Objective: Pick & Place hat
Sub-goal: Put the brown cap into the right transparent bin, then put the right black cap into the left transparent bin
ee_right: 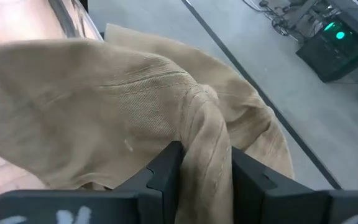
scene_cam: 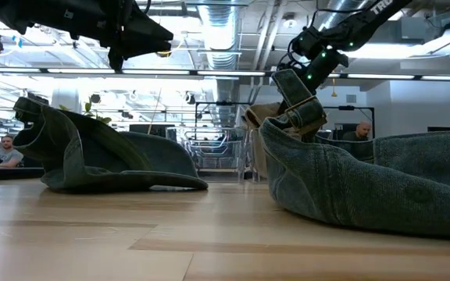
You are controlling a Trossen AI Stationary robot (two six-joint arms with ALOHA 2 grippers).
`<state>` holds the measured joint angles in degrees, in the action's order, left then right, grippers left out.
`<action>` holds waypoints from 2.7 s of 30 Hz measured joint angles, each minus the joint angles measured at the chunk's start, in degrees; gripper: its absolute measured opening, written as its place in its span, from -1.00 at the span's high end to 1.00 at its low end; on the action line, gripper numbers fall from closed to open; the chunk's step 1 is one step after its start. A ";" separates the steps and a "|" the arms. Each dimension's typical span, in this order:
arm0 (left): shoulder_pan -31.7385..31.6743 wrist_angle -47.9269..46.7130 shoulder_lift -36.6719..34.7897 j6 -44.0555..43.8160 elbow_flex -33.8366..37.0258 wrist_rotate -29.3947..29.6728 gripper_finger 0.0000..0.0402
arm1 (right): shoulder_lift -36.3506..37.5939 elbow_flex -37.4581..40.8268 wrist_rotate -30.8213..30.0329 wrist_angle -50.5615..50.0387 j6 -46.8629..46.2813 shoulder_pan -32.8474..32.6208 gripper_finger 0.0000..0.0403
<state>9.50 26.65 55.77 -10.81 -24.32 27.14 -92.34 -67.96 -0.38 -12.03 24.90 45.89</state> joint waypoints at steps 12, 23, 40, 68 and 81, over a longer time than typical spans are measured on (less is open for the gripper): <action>-0.01 -0.02 0.00 0.01 0.00 0.00 0.42 | -5.26 0.00 -4.10 3.78 1.20 0.37 0.50; -0.11 -0.02 0.00 0.02 0.00 0.00 0.42 | -4.94 0.02 -9.63 3.68 2.32 -0.14 0.50; -0.11 -0.04 0.00 0.02 0.00 0.00 0.42 | -4.86 0.02 -9.41 3.53 4.69 -1.55 -0.12; -0.11 -0.50 0.00 0.02 0.00 0.00 0.42 | 12.15 0.07 -9.83 -3.78 1.34 -3.38 -0.11; -0.11 -0.50 0.00 -0.17 0.00 0.00 0.42 | 21.65 2.88 17.09 -23.18 -12.48 -12.88 0.00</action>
<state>9.39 26.15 55.77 -10.98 -24.32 27.14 -70.69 -65.09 16.71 -35.21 12.41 33.01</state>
